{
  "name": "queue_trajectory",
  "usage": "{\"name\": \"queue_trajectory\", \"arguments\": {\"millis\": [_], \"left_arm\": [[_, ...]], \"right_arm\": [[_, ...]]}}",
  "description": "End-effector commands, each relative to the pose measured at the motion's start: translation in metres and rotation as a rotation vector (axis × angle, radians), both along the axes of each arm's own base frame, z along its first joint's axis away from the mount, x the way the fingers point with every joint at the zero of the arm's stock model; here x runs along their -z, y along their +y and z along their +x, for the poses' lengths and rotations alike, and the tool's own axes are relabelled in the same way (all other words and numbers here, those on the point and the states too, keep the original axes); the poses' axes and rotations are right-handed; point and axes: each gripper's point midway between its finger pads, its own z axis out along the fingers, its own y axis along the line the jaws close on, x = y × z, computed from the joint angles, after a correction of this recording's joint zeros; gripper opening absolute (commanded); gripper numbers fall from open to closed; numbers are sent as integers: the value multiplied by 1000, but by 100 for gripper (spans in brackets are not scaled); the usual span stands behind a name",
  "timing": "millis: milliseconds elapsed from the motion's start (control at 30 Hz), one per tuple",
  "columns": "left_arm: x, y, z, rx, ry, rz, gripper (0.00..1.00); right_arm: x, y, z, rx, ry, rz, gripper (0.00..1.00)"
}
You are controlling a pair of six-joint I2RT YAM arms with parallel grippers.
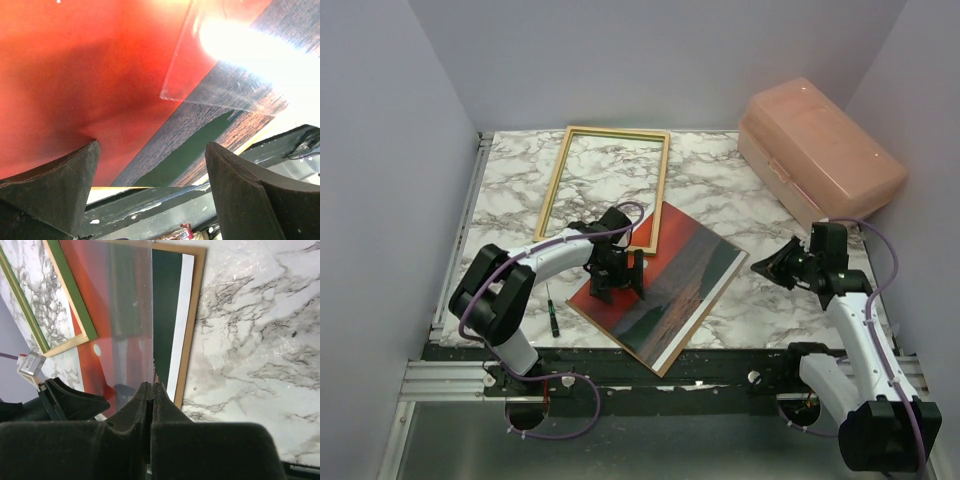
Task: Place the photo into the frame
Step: Pick up the photo frame item at the center of the board.
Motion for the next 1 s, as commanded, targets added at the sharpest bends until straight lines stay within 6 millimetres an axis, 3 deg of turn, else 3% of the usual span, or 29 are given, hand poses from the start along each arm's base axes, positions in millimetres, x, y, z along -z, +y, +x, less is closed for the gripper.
{"name": "queue_trajectory", "arguments": {"millis": [0, 233, 500, 733, 833, 967], "left_arm": [[-6, 13, 13, 8, -80, 51, 43], [-6, 20, 14, -6, -91, 53, 43], [-25, 24, 18, -45, -152, -10, 46], [-75, 31, 30, -103, -341, -78, 89], [-103, 41, 33, -149, -439, -105, 97], [-141, 59, 35, -236, -569, -159, 98]], "right_arm": [[-30, -10, 3, 15, -1, -68, 1], [-92, -7, 20, -18, -101, -61, 0], [-138, 13, 36, -113, -171, 27, 1], [-174, 37, 46, -244, -269, 142, 1], [-190, 45, 51, -292, -321, 183, 1], [-214, 53, 59, -346, -400, 221, 1]]}}
